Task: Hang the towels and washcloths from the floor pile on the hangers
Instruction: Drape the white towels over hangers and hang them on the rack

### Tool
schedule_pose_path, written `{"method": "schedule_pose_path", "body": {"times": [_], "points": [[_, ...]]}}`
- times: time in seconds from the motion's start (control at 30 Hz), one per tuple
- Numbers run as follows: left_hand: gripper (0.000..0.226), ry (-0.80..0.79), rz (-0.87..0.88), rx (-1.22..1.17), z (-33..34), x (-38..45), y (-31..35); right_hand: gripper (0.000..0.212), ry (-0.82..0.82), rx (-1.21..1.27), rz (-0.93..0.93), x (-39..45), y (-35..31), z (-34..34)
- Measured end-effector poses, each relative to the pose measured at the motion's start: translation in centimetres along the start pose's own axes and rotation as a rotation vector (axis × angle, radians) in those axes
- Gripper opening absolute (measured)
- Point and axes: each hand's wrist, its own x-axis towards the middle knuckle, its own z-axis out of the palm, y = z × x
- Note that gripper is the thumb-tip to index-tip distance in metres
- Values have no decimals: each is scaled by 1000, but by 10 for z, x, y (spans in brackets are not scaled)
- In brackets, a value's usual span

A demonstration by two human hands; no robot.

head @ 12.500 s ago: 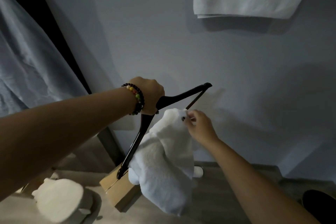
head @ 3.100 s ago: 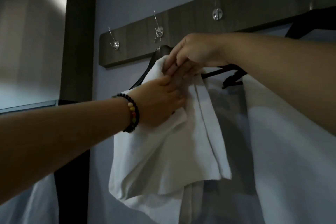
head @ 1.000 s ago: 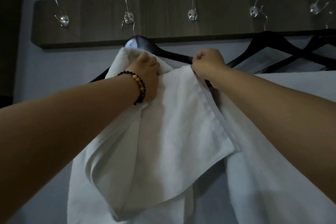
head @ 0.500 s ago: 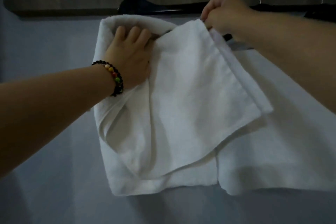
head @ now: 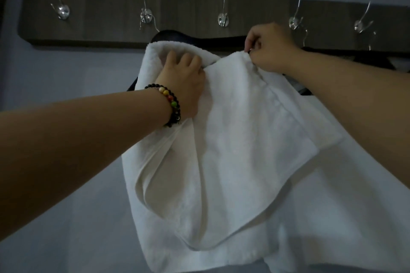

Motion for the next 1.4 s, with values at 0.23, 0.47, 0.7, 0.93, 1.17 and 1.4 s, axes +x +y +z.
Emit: {"method": "schedule_pose_path", "body": {"times": [0.23,0.47,0.7,0.93,1.17,1.4], "points": [[45,44,34,-28,-8,6,8,22,130,161,63,-22,26,11],[40,56,53,-98,1,-33,1,32,146,447,230,-76,10,62],[87,207,-400,-416,12,-132,0,16,-9,608,442,-145,-56,116],[94,113,-747,-493,13,-229,-3,9,-165,901,582,-200,-112,161],[41,210,-516,-682,-20,-257,25,9,-39,924,671,-233,-131,158],[46,85,-367,-1075,-55,-260,54,11,295,637,656,-219,-129,116]]}}
